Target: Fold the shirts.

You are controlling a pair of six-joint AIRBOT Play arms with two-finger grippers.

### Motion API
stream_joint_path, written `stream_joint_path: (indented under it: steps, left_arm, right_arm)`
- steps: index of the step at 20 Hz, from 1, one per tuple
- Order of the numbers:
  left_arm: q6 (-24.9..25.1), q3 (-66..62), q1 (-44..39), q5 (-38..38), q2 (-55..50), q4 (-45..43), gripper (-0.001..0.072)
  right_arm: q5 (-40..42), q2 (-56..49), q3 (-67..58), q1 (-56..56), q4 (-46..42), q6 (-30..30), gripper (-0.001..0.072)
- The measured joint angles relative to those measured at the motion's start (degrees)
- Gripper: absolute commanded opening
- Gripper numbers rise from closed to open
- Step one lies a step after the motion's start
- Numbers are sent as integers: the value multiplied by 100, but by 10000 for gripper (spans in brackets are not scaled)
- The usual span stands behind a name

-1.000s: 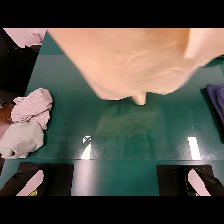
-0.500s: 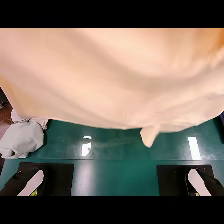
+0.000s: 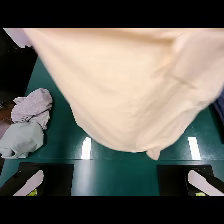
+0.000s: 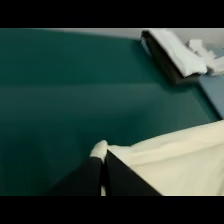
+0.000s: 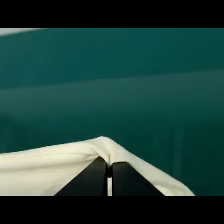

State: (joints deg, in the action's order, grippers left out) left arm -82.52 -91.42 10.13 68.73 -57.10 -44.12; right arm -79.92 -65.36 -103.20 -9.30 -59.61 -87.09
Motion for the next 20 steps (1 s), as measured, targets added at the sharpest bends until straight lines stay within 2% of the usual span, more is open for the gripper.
stream_joint_path:
  steps: [2,5,9,12,13,14,15,18,19,20]
  left_arm:
    - [42,625,-166,-260,-472,-103,24]
    - [404,1075,-573,-1029,-1338,-149,24]
    - [686,1228,-1073,-2284,-2356,-79,24]
    - [789,1259,-1292,-2850,-2804,7,32]
    - [833,1263,-1331,-2949,-2900,17,297]
    - [855,1263,-1349,-3027,-2959,24,607]
    - [876,1250,-1349,-3080,-3005,33,651]
    - [909,1095,-1202,-2870,-3071,59,651]
    - [914,997,-1078,-2618,-3086,57,650]
    - [931,905,-944,-2280,-3093,55,576]
  right_arm:
    - [162,-691,168,328,-256,-26,14]
    - [748,-1563,284,608,-516,-42,14]
    - [1537,-2304,334,737,-645,-46,15]
    - [1840,-2629,348,763,-704,-46,38]
    - [1908,-2715,350,761,-726,-48,228]
    - [1956,-2776,352,739,-741,-48,422]
    - [2006,-2820,352,704,-750,-46,444]
    - [1932,-2820,352,546,-743,-46,427]
    - [1805,-2761,352,463,-748,-28,381]
    - [1613,-2695,352,380,-748,50,279]
